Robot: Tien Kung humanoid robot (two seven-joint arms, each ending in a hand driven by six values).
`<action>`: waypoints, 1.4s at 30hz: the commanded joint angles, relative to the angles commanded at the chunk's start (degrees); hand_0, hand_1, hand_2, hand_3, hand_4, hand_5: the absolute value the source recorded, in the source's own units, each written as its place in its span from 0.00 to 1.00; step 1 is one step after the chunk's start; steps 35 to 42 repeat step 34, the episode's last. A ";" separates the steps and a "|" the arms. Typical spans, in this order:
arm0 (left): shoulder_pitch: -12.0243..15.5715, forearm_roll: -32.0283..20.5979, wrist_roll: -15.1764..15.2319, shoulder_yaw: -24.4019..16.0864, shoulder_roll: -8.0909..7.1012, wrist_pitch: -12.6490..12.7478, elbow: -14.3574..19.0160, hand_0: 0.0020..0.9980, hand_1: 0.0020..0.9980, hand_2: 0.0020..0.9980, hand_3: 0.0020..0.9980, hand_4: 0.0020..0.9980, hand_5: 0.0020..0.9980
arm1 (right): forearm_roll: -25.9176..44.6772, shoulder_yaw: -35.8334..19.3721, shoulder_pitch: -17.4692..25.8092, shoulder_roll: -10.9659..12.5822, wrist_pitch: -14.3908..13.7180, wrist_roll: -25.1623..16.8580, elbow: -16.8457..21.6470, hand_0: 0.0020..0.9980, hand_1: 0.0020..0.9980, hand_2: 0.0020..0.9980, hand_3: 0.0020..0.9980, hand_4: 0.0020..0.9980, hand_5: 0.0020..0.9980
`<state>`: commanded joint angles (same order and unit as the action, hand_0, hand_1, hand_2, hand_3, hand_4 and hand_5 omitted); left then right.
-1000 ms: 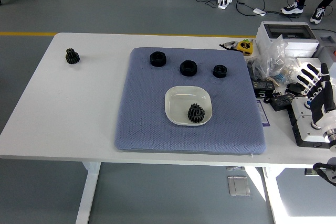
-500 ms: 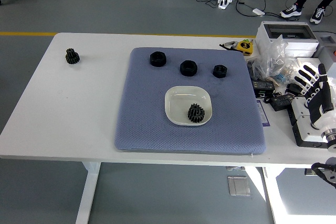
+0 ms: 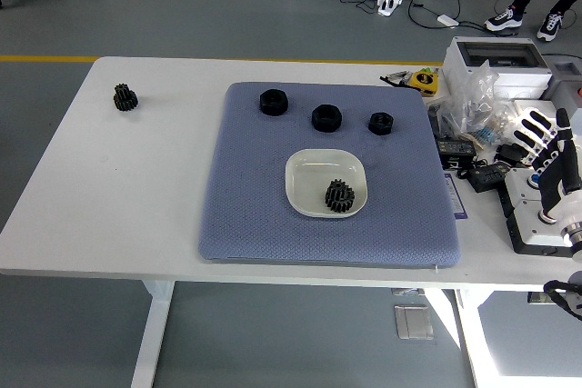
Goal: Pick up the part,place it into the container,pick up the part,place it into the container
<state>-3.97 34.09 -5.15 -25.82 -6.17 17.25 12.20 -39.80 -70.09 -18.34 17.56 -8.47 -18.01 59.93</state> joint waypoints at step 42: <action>-0.23 -1.21 0.36 0.76 0.04 0.04 0.08 0.63 0.63 0.62 0.56 0.63 0.56 | -0.22 -0.01 0.11 0.08 0.40 0.34 0.29 0.80 0.78 0.79 0.79 1.00 0.86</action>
